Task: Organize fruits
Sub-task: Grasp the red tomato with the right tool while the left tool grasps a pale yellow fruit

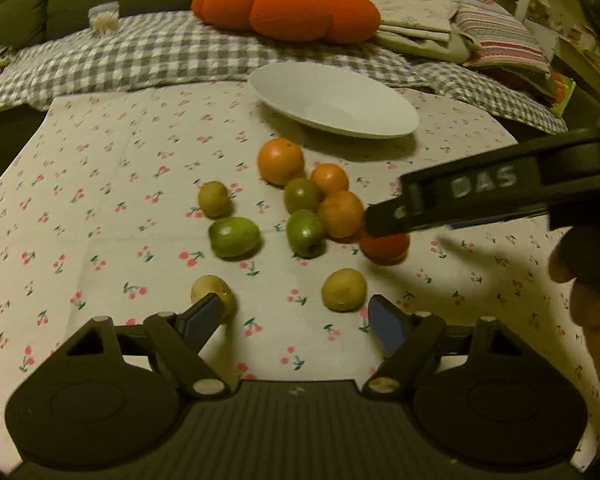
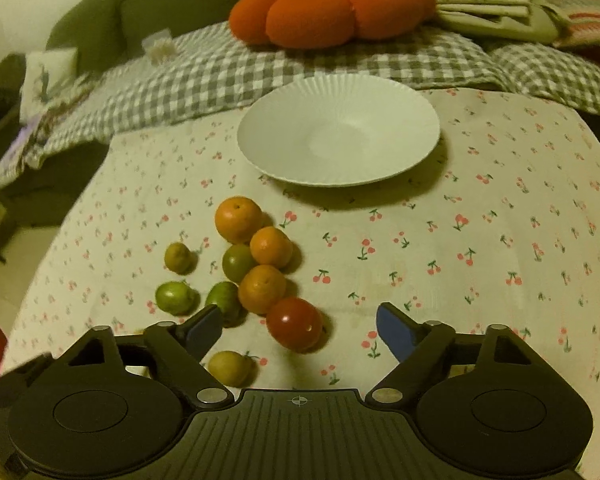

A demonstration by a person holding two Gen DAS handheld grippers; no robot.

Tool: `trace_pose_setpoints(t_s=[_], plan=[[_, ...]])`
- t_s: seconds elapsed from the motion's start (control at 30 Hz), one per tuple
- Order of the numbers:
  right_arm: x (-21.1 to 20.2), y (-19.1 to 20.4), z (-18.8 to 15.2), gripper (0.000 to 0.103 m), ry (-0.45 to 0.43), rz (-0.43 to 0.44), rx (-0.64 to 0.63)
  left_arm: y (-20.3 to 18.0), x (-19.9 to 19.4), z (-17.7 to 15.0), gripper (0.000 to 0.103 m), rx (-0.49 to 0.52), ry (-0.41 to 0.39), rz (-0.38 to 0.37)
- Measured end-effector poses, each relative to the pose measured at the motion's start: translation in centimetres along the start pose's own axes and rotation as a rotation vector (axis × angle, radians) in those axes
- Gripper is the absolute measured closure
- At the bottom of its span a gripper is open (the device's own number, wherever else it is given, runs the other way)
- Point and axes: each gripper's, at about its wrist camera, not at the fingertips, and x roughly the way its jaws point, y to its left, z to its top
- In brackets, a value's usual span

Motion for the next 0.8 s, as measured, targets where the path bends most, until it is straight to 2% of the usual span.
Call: trace_pose_setpoints(t_s=[0.1,0.23,0.43,0.5,0.67,0.8], plan=[[0.7,-0.2,-0.2,0.03,0.025,0.023,-0.002,-0.5,0.3,0.0,0.031,0.018,-0.007,-0.011],[1.0,-0.2,-0.6,0.032,0.038,0.019,-0.033,-0.9,0.7,-0.1,0.042,0.041,-0.009,-0.025],[2.0,0.1,-0.9,0.047,0.046,0.039,-0.05,-1.1,1.0,-0.4,0.054,0.047,-0.024,-0.062],[2.3,0.1,-0.9,0.056,0.053,0.041,-0.05,-1.0,0.8,-0.5,0.056,0.043,-0.037,-0.082],[3.0,-0.2,-0.9,0.069,0.049,0.022,-0.05,-0.7,0.2,-0.8,0.056,0.047,-0.083,-0.119],[3.0,-0.2,-0.9,0.069,0.04,0.023,-0.051,-0.6,-0.1,-1.2,0.06,0.053,-0.099,-0.137]])
